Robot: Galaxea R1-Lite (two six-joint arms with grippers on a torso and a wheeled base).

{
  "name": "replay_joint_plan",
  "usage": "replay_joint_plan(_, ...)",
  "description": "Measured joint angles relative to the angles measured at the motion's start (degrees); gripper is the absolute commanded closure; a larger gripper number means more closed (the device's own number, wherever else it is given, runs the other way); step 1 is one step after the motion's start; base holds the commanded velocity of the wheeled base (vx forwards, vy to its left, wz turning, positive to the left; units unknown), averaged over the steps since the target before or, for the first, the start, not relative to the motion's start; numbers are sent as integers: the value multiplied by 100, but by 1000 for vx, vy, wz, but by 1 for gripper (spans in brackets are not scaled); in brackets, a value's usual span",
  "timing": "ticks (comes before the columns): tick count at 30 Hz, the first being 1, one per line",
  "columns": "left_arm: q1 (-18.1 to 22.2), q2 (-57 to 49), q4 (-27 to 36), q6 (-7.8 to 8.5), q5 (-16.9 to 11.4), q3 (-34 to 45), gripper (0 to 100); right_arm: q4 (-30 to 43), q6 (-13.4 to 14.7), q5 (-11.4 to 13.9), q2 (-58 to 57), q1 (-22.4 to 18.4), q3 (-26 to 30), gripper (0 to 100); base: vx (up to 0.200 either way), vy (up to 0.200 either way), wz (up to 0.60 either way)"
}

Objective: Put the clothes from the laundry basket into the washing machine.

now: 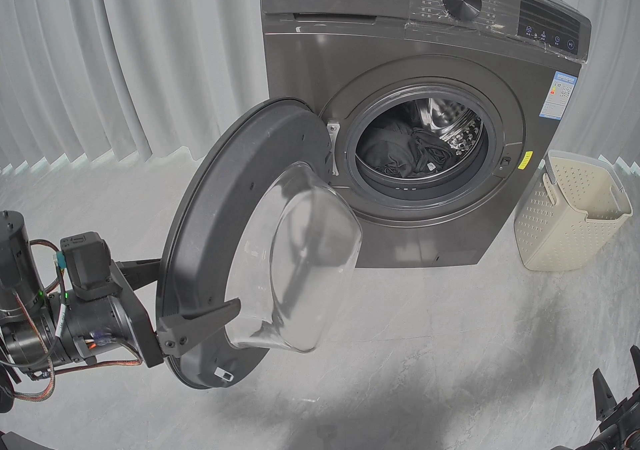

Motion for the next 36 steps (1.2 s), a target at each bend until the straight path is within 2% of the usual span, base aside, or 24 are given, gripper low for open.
replay_joint_plan(6, -483, 127, -23, -176, 33, -317, 0, 0, 0, 1, 2, 5, 0, 0, 0, 0, 0)
replay_joint_plan(11, -745, 180, -182, -561, 40, -439, 0, 2, 0, 4, 2, 5, 0, 0, 0, 0, 0)
replay_joint_plan(16, -778, 201, -455, -642, 121, -534, 0, 2, 0, 1, 2, 0, 0, 0, 0, 0, 0)
replay_joint_plan(18, -758, 201, -494, -644, 276, -579, 0, 2, 0, 0, 2, 0, 0, 0, 0, 0, 0)
replay_joint_plan(21, -669, 200, -540, -635, 673, -669, 0, 2, 0, 1, 2, 0, 0, 0, 0, 0, 0)
replay_joint_plan(24, -438, 195, -560, -600, 878, -736, 0, 2, 0, 1, 2, 0, 0, 0, 0, 0, 0)
replay_joint_plan(27, -152, 193, -562, -553, 930, -780, 0, 2, 0, 1, 2, 2, 0, 0, 0, 0, 0)
replay_joint_plan(32, 430, 200, -542, -375, 955, -829, 0, 2, 0, 1, 2, 5, 0, 0, 0, 0, 0)
replay_joint_plan(36, 708, 265, -507, -290, 961, -844, 0, 2, 0, 1, 2, 5, 0, 0, 0, 0, 0)
